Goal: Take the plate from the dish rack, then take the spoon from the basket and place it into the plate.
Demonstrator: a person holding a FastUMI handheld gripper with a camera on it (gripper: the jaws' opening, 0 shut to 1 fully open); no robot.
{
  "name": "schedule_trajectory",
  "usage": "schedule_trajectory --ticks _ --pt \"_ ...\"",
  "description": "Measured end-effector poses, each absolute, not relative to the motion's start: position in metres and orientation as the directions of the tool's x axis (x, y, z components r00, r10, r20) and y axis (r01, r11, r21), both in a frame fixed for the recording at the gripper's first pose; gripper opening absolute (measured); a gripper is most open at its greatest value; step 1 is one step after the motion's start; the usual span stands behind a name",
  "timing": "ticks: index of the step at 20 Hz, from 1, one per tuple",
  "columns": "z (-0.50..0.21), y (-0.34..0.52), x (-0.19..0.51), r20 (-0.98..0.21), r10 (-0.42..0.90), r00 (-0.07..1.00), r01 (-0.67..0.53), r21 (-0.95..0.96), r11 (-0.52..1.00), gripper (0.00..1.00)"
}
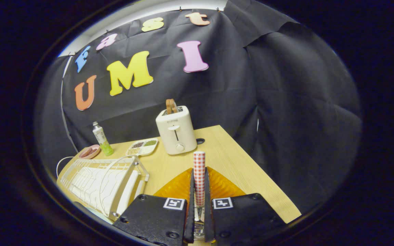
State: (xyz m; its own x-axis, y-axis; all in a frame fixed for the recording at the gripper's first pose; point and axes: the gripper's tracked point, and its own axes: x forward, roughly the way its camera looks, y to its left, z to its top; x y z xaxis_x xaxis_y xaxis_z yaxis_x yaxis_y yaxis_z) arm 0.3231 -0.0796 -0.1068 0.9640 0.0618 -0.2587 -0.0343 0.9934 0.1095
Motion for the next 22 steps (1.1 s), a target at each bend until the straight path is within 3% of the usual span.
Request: schedule_trajectory --ticks 5,9,16,22 --pt "-0.071 -0.079 0.312 -0.168 -0.012 0.986 0.011 -0.008 1.000 0.16" --pt "-0.014 -0.071 0.286 -0.010 -0.050 0.999 0.049 -0.038 0.998 0.17" --pt "0.032 -0.022 0.214 0.074 0.026 0.997 -0.024 -0.040 0.999 0.17" --pt "0.016 0.039 0.141 0.094 0.113 0.989 -0.108 -0.058 0.992 0.17"
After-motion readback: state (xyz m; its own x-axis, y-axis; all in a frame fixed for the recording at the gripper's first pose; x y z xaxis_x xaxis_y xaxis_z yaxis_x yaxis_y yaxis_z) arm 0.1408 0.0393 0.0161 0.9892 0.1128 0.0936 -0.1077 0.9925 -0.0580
